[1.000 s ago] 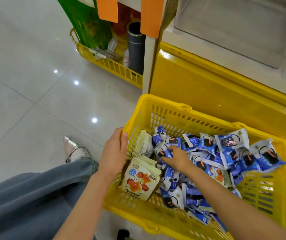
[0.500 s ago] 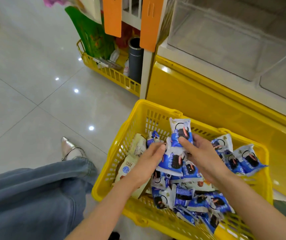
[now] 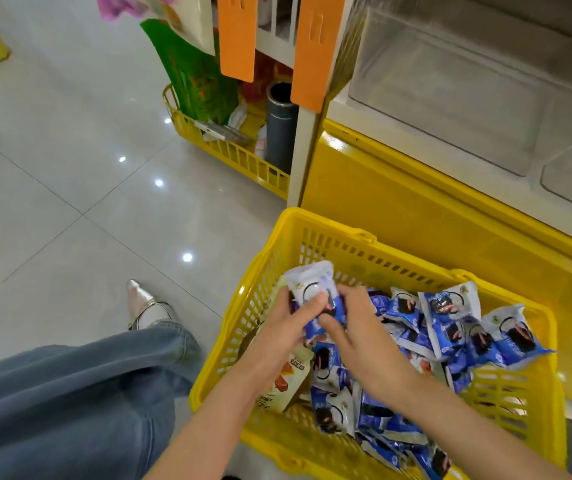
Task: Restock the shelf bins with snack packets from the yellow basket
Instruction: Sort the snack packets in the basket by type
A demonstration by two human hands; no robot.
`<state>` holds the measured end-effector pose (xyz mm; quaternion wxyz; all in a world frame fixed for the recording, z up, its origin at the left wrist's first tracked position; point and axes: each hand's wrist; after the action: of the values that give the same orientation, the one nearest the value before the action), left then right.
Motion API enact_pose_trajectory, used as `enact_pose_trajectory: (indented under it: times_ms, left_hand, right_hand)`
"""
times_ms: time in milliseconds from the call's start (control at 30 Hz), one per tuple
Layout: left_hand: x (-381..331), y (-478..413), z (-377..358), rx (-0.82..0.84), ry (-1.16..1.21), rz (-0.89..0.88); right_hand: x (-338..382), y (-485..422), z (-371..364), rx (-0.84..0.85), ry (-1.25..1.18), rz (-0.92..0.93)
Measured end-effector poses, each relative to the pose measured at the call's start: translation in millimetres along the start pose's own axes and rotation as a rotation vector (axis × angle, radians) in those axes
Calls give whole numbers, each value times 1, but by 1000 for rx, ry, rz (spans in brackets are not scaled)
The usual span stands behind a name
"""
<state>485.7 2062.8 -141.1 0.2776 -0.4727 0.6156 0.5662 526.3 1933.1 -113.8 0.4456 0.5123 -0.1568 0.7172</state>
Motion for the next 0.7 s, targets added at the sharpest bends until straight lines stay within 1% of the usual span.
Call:
enact_pose_trajectory:
  times_ms: [67, 100, 167, 200, 233, 333, 400, 467, 533, 633, 700]
  left_hand:
    - [-4, -1, 7, -87, -77, -82]
    - [-7, -2, 13, -144, -102, -117]
    - [-14, -4, 29, -254, -151, -135]
    - [-18, -6, 37, -292, -175, -131]
    - [-20, -9, 46, -320, -193, -127]
    - [-28, -15, 68, -405, -237, -135]
    - [-31, -19, 77, -443, -259, -147]
    - [-32, -22, 82, -453, -286, -142]
    - [-33, -25, 84, -450, -307, -126]
    - [-34, -28, 87, -462, -312, -122]
    - [-34, -29, 87, -471, -309, -124]
  right_hand:
    - [2, -8, -6, 5, 122, 107]
    - [0, -15, -6, -42, 96, 118]
    - [-13, -34, -4, -208, 9, 89]
    - [-24, -45, -2, -270, 10, 60]
    - [-37, -55, -3, -286, 40, 20]
    - [-79, -83, -13, -207, 129, -84]
    - [-101, -97, -23, -112, 190, -174]
    - [-116, -110, -33, -18, 257, -302]
    - [-124, -121, -41, 41, 310, -388]
    - [-132, -133, -44, 126, 376, -449]
    - [-136, -138, -40, 149, 396, -451]
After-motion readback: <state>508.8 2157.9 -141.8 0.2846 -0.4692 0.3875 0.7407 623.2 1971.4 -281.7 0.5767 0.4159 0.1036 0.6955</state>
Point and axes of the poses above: each hand's wrist, its own y-axis away from the middle knuckle, its own z-axis out of the back of the hand, x = y × z, and after that the axes turned 10 degrees about -y, right-handed
